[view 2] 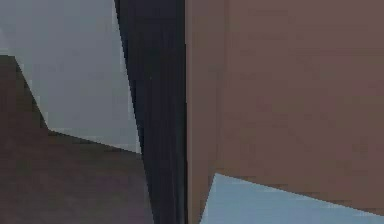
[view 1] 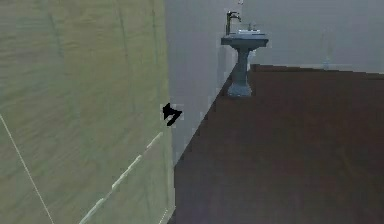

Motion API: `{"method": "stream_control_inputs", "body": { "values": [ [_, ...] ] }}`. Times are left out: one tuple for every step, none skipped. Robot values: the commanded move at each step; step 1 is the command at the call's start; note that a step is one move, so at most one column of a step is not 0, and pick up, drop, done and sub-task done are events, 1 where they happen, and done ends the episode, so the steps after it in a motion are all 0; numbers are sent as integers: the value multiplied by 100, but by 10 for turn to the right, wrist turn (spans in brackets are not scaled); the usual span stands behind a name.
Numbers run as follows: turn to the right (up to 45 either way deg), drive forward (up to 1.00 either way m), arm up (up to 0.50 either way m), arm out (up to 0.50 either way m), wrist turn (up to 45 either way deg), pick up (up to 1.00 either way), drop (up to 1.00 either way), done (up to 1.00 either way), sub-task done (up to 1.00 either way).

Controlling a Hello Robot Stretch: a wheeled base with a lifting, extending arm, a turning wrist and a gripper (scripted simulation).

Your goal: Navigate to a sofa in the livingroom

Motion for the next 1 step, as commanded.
{"method": "stream_control_inputs", "body": {
  "values": [
    [150, 0, 0, 0, 0, 0, 0, 0, 0]
  ]
}}
